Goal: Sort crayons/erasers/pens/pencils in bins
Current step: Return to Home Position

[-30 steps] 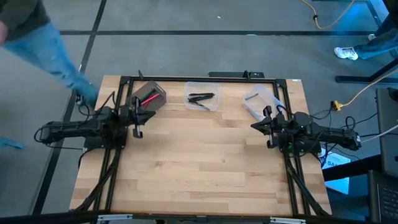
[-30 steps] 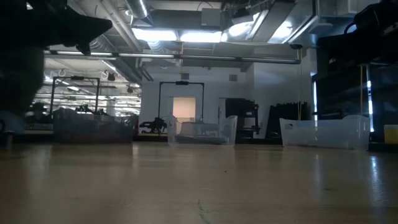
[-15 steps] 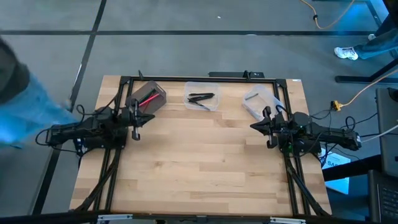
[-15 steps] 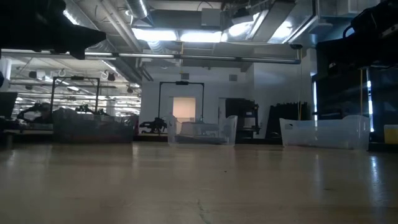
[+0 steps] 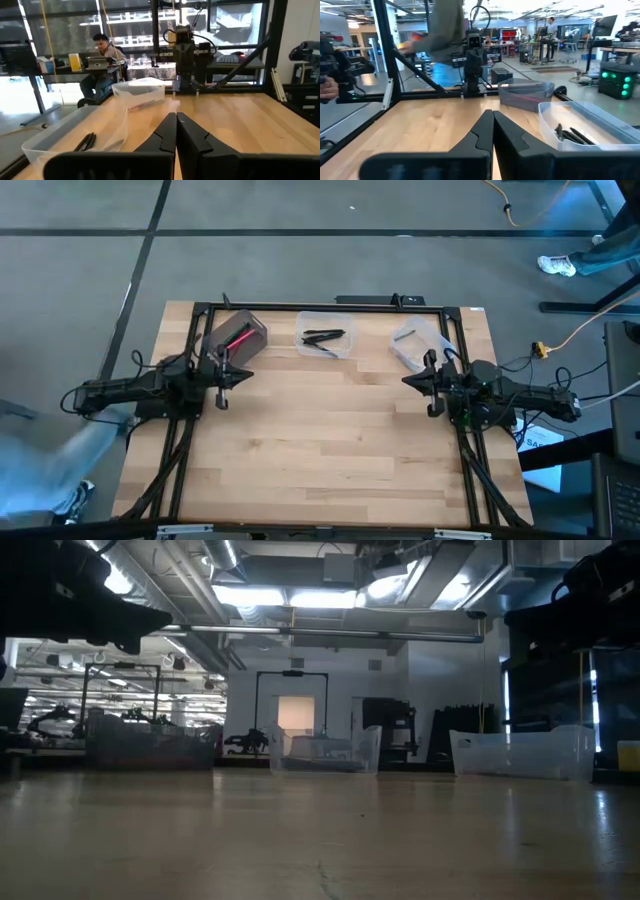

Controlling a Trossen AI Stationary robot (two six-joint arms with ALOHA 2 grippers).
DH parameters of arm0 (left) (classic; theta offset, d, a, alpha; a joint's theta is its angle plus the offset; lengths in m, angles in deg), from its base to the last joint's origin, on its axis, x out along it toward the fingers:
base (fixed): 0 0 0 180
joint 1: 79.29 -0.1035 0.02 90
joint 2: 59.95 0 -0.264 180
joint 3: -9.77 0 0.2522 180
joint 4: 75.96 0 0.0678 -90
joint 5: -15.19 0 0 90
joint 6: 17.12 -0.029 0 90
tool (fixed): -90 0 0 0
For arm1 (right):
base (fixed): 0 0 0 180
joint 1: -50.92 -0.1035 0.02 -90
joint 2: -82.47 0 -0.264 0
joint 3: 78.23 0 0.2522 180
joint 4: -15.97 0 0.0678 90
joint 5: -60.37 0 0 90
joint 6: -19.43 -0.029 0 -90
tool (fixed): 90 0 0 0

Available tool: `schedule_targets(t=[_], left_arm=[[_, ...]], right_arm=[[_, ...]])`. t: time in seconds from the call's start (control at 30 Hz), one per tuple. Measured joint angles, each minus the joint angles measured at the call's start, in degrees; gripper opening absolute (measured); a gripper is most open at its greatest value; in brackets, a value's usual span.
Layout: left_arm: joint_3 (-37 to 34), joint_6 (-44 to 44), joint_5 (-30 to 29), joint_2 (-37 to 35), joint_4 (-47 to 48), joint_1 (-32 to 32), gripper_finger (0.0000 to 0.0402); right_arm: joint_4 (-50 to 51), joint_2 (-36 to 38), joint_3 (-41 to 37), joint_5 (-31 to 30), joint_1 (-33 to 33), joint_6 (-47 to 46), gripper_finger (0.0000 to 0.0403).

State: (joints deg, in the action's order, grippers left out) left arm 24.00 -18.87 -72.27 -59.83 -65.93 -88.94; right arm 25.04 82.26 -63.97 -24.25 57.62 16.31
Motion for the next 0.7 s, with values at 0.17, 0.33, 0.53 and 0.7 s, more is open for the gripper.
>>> schedule_targets(t=[0.17,0.33,0.53,0.7], left_arm=[[0.0,-0.3,0.6,0.0,-2.2,0.0,0.0000],[0.0,-1.3,7.1,0.0,-3.2,0.0,0.0000],[0.0,-2.2,7.6,0.0,-1.5,0.0,0.0000],[0.0,-2.1,7.2,0.2,-1.3,0.0,0.0000]], right_arm=[[1.0,0.0,0.0,-0.3,0.0,-0.9,0.0012],[1.2,0.0,0.0,-1.2,0.0,-0.3,0.0012],[1.2,0.0,0.0,-1.3,0.0,0.7,0.0012],[1.8,0.0,0.0,-4.8,0.0,1.8,0.0012]])
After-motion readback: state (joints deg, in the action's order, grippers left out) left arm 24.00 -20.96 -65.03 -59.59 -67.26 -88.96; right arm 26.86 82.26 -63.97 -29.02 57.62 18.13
